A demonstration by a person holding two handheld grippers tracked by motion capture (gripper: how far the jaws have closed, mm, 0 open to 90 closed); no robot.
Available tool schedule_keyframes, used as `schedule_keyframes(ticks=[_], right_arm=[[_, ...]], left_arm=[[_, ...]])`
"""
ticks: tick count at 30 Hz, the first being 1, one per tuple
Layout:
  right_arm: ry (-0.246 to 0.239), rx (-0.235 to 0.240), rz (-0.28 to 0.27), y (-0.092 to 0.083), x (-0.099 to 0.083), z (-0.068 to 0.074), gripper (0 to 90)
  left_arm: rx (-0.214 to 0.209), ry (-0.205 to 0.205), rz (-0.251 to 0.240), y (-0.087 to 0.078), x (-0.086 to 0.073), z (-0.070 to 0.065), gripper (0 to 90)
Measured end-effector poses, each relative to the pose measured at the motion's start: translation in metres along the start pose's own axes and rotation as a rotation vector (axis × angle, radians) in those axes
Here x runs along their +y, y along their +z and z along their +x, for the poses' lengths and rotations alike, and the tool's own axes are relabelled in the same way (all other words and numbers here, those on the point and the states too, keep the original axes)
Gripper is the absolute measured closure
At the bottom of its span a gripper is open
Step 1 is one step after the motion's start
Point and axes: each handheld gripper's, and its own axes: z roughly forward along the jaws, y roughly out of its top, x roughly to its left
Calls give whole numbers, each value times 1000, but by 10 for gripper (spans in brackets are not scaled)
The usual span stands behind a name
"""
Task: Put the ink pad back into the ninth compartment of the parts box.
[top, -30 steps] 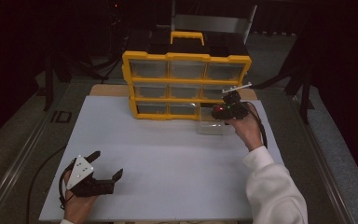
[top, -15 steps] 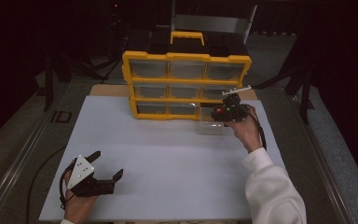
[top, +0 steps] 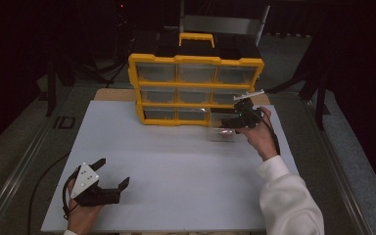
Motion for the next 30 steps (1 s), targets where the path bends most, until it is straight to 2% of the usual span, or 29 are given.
schedule_keyframes(ticks=[12, 19, 30], right_arm=[[-24, 15, -6, -8, -9, 4, 110], [-66, 44, 9, -13, -15, 8, 111], [-79, 67, 6, -18, -21, 9, 112]], left_arm=[[0, -1, -2, 0, 0, 0, 4], [1, 0, 0, 0, 0, 0, 4], [1, -1, -1, 0, 0, 0, 4]])
